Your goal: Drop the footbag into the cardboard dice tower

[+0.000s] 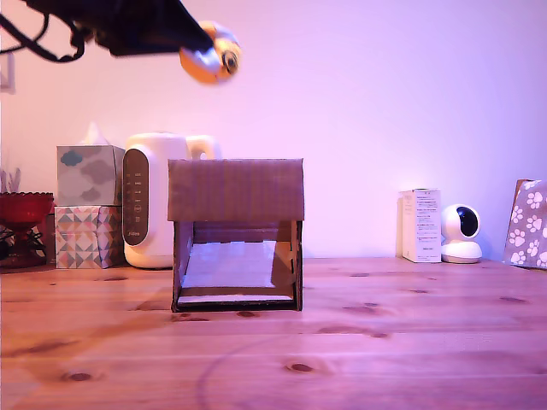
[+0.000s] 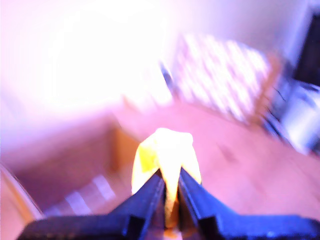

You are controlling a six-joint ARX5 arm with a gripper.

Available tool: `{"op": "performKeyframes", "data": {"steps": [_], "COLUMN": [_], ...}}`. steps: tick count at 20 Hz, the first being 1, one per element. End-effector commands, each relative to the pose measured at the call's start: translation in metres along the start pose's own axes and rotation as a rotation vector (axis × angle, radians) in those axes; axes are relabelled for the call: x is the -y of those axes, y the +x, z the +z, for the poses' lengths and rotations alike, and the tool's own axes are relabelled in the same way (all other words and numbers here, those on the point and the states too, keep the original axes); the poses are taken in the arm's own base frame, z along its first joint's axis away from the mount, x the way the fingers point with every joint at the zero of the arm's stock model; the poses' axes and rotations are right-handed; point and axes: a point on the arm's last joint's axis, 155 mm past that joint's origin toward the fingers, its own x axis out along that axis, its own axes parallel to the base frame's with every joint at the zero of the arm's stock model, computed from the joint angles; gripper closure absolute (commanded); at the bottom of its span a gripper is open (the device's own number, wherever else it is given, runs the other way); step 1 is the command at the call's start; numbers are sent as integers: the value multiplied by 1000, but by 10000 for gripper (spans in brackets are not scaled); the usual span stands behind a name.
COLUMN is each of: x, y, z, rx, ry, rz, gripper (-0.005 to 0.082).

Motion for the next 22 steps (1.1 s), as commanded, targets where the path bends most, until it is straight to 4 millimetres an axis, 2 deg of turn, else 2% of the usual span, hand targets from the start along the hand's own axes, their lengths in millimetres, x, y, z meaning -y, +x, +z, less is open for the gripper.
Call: {"op": "performKeyframes", "data": {"steps": [1,4,8,14,18,22], "x": [-3,-7,-18,-43,-54,-63], "y": [4,16,45,83,96,98], "z": [8,15,10,-16,-31,-33], "rx": [39,52,-8,-211,-311,-335], "ry": [44,80,68,17,-45,-70], "rz": [12,16,24,27,1,0], "gripper": [764,763,763,763,763,763]}}
